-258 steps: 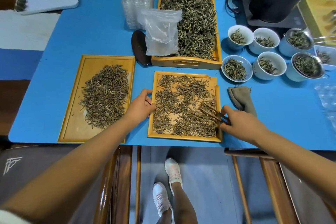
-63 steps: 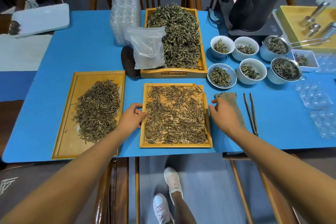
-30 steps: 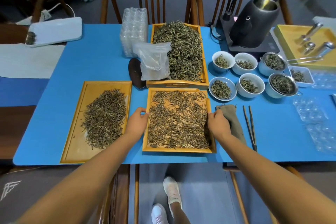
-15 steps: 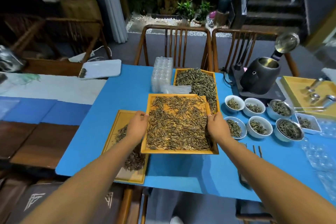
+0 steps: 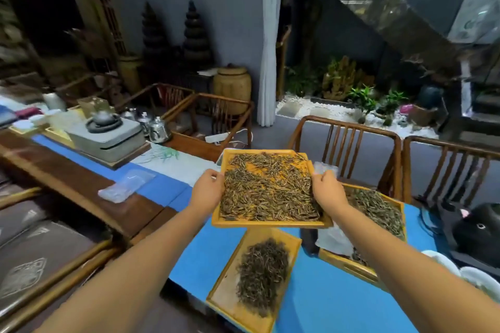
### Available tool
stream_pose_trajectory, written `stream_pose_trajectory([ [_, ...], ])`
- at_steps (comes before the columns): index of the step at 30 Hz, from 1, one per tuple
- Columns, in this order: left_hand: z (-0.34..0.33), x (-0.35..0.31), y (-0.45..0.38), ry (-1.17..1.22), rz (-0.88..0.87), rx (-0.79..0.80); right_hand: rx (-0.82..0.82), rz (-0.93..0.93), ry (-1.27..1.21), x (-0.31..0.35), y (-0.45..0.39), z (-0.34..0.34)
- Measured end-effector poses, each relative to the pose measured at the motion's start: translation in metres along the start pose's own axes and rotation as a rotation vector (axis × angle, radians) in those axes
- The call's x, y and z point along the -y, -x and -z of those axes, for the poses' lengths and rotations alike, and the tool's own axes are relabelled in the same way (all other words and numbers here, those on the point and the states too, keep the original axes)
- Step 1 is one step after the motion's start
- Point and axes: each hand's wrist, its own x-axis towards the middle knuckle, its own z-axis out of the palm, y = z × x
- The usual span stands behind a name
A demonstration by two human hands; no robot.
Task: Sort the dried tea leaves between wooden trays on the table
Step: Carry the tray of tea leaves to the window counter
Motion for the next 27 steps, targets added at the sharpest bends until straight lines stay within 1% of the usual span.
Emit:
stream_pose_trajectory([
  [6, 0.094, 0.016, 0.006, 0.016, 0.112, -0.259, 0.163, 0.152, -0.04, 0.095, -0.007, -0.036],
  [10, 0.152, 0.036, 0.03, -0.023, 0.185, -0.409, 0.279, 0.301, -0.041, 0.154, 0.015, -0.061],
  [14, 0.201, 0.064, 0.072, -0.005, 0.289, -0.583, 0.417, 0.434, -0.057, 0.201, 0.05, -0.093],
  [18, 0.245, 0.089, 0.129, 0.061, 0.371, -0.743, 0.561, 0.574, -0.062, 0.239, 0.103, -0.122],
  [22, 0.291, 0.11, 0.199, 0.018, 0.459, -0.872, 0.665, 0.701, -0.002, 0.276, 0.172, -0.15],
  [27, 0.341, 0.138, 0.296, -0.026, 0.562, -1.026, 0.769, 0.798, 0.0, 0.307, 0.274, -0.179],
])
